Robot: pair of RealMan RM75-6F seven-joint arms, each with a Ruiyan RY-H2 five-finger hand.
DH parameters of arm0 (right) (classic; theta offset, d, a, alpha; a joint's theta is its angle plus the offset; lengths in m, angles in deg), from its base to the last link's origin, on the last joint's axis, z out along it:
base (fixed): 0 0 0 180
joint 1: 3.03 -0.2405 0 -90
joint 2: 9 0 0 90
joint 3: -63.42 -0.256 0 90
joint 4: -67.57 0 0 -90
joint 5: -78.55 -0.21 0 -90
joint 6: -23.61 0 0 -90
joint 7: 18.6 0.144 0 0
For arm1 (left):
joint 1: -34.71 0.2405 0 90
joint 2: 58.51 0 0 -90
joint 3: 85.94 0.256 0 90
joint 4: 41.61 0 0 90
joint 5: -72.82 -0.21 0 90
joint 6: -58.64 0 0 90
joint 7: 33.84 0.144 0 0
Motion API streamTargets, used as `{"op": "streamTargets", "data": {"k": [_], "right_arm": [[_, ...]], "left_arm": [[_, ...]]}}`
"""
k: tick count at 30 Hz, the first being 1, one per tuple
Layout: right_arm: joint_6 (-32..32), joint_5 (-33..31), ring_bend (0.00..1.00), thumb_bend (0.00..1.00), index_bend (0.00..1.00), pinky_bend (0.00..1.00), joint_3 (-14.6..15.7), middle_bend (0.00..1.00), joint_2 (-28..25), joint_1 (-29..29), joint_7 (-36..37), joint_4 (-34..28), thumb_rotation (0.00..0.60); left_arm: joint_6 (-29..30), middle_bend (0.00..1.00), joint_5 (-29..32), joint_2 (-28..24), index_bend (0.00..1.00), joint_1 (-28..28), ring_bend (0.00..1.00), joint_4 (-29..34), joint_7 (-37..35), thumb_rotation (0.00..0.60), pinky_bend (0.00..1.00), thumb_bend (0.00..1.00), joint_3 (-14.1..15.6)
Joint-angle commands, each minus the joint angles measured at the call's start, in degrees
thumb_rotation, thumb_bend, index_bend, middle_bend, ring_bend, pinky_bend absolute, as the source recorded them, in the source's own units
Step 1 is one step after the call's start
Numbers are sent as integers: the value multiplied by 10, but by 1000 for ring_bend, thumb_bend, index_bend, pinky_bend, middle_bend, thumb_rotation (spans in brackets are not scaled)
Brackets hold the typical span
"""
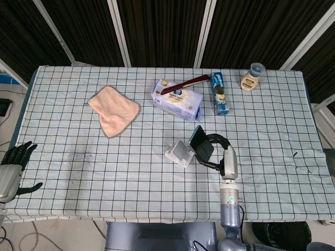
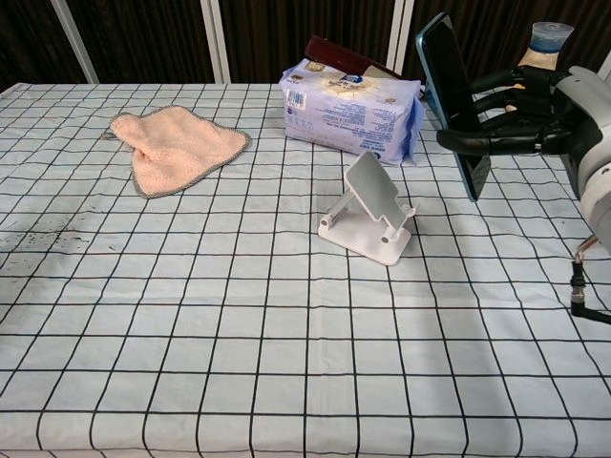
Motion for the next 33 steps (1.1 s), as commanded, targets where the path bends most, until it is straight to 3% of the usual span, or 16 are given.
{"op": "streamTargets", "data": {"k": [1, 18, 33], "right_arm": [[-7, 1, 408, 417, 820, 148, -2, 773, 18, -4, -6, 11, 600], [-5, -24, 405, 419, 820, 148, -20, 773, 102, -17, -14, 64, 600], [-16, -8, 403, 419, 819, 148, -36, 773, 163, -34, -5, 136, 600]], "left_arm": [[-2, 0, 1, -1, 0, 0, 0, 1, -1, 600, 0, 0, 0], [-10, 0, 4, -5, 0, -3, 0, 5, -12, 600, 0, 0, 1], [-21, 0, 8, -10, 0, -7, 0, 8, -23, 600, 0, 0, 2]]}}
